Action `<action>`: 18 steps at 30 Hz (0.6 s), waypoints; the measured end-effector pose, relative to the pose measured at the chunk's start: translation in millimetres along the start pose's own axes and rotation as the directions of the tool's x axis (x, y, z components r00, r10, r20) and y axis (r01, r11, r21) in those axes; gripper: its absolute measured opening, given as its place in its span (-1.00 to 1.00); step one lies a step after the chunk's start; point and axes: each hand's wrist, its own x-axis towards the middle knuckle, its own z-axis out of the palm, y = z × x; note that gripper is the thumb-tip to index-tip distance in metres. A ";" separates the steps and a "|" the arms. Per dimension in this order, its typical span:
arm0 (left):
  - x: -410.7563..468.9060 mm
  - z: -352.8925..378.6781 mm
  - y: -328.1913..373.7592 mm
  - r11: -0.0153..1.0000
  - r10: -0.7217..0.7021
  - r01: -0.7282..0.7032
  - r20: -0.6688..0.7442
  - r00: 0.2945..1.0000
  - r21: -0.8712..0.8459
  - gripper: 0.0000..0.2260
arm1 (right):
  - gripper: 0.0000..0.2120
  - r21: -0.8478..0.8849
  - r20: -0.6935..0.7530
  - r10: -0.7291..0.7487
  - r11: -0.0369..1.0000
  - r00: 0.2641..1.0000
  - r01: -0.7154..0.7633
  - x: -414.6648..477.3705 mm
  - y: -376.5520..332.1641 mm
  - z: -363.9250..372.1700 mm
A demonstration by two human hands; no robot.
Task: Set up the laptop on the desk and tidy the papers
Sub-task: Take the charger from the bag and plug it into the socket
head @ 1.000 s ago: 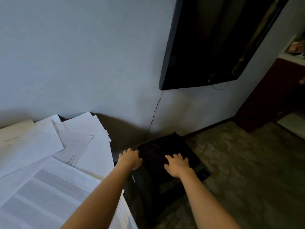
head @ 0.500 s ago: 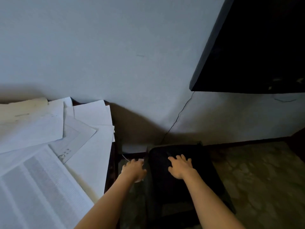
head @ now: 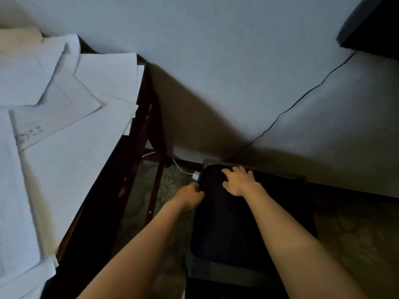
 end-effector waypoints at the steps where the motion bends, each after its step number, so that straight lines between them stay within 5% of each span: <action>1: 10.4 5.3 -2.5 0.999 -0.010 0.009 -0.004 1.000 -0.045 -0.60 | -0.50 0.000 -0.013 -0.001 1.000 1.000 0.001 14.2 4.6 1.8; 7: 56.9 30.3 -23.6 0.964 -0.088 0.068 -0.065 0.994 -0.258 -0.62 | -0.53 0.059 -0.068 0.019 0.998 0.997 -0.015 71.3 24.5 17.5; 18: 65.8 33.3 -12.2 0.920 -0.112 0.083 -0.053 0.992 -0.382 -0.64 | -0.60 0.265 -0.104 0.039 0.964 0.994 -0.010 79.2 34.9 20.6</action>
